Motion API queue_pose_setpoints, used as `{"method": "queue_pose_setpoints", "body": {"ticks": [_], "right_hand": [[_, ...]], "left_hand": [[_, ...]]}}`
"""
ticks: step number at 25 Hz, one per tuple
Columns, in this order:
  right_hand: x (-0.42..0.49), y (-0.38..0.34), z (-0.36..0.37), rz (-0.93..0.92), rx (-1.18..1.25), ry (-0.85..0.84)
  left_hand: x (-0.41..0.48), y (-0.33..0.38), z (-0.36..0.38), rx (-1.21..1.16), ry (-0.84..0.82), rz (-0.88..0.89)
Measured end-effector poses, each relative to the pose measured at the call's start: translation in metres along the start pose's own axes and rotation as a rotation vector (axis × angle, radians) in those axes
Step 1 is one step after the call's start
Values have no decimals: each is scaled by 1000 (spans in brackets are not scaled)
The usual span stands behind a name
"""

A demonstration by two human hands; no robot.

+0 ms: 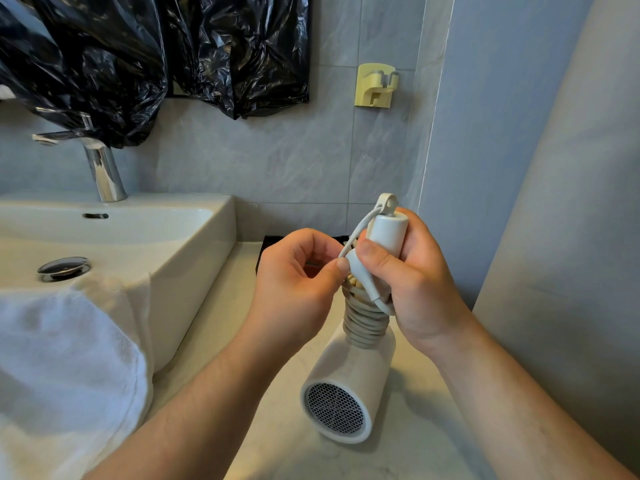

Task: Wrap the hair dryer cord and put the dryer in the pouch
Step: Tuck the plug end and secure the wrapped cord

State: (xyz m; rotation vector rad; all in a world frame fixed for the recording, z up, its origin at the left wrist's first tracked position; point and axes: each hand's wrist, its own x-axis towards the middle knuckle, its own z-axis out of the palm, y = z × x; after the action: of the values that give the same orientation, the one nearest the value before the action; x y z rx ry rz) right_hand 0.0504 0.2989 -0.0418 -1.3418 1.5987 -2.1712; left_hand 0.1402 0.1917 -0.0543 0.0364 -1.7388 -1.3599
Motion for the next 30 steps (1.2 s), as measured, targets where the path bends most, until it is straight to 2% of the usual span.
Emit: {"method": "queue_pose_setpoints", "body": {"ticks": [4,10,15,21,24,30], "right_hand": [[0,2,1,-22,-32,33],[0,2,0,-25,-48,38],[-1,2,1,-15,-9,31],[0,1,2,-22,-18,24],[1,0,-1,9,-7,-21],[1,-2,-6,82,100,-137]], "left_hand": [[-6,2,5,146,57,86],[-8,3,7,152,106,125],[-8,2,8,58,110,103],[-1,4,5,-203,-1,-34],[0,2,4,-178,-41,-46],[1,0,4,-202,-15,-67]]}}
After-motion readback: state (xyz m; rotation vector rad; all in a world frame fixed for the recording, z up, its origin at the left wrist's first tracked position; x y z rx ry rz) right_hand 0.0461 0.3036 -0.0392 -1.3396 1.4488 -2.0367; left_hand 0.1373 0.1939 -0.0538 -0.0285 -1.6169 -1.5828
